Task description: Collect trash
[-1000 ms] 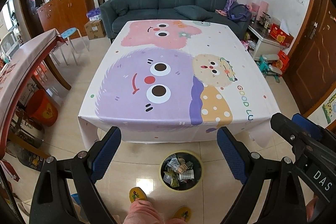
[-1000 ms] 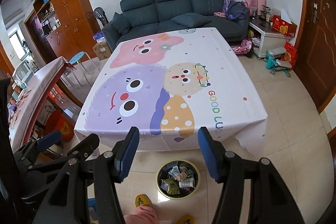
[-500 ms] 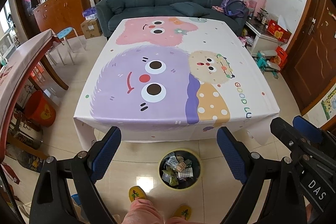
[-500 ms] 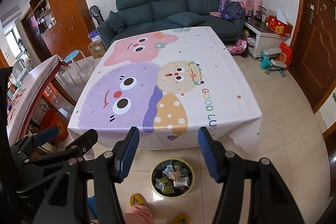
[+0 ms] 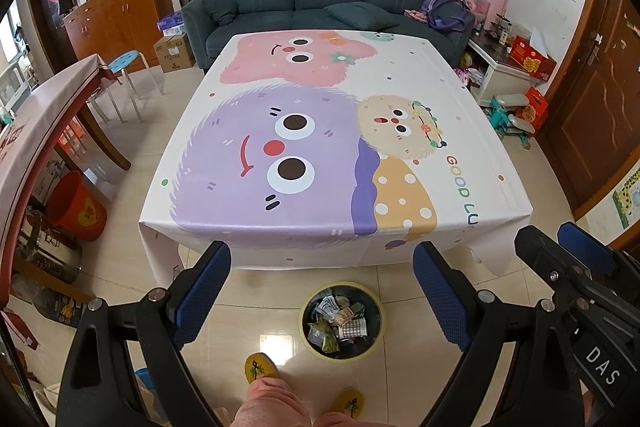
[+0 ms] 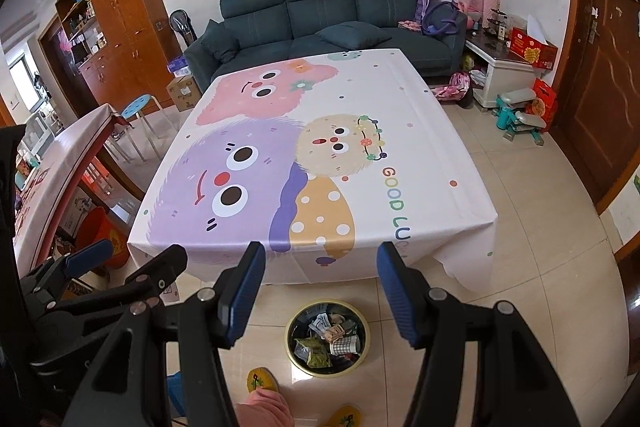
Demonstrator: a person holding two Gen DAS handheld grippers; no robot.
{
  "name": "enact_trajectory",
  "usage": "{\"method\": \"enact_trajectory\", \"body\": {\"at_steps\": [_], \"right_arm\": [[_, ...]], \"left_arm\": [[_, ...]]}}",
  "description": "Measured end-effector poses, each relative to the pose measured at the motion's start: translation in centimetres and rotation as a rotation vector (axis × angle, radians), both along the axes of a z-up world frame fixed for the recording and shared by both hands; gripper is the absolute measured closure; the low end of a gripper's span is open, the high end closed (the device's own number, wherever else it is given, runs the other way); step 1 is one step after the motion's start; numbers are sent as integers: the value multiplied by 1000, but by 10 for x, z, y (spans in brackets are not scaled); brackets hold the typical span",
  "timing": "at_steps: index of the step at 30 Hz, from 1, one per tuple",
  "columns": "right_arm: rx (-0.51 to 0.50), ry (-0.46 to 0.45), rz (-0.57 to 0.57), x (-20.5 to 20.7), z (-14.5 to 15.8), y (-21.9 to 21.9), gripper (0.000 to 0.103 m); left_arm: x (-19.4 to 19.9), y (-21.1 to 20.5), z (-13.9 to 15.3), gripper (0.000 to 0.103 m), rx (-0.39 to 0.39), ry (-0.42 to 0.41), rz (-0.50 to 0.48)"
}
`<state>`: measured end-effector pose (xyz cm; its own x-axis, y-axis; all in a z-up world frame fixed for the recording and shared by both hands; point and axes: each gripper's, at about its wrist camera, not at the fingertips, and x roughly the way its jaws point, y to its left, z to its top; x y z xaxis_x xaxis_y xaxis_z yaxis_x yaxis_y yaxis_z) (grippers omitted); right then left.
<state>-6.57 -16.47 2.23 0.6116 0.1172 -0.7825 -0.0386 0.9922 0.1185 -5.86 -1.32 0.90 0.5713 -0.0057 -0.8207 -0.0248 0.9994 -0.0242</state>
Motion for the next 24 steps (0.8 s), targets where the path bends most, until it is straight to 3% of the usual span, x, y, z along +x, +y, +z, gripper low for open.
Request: {"method": "enact_trajectory", "body": {"at_steps": [24], "right_arm": [[-6, 14, 36, 0, -5, -3, 44]], "left_arm": [[-3, -7, -9, 12, 16, 31, 28]]}}
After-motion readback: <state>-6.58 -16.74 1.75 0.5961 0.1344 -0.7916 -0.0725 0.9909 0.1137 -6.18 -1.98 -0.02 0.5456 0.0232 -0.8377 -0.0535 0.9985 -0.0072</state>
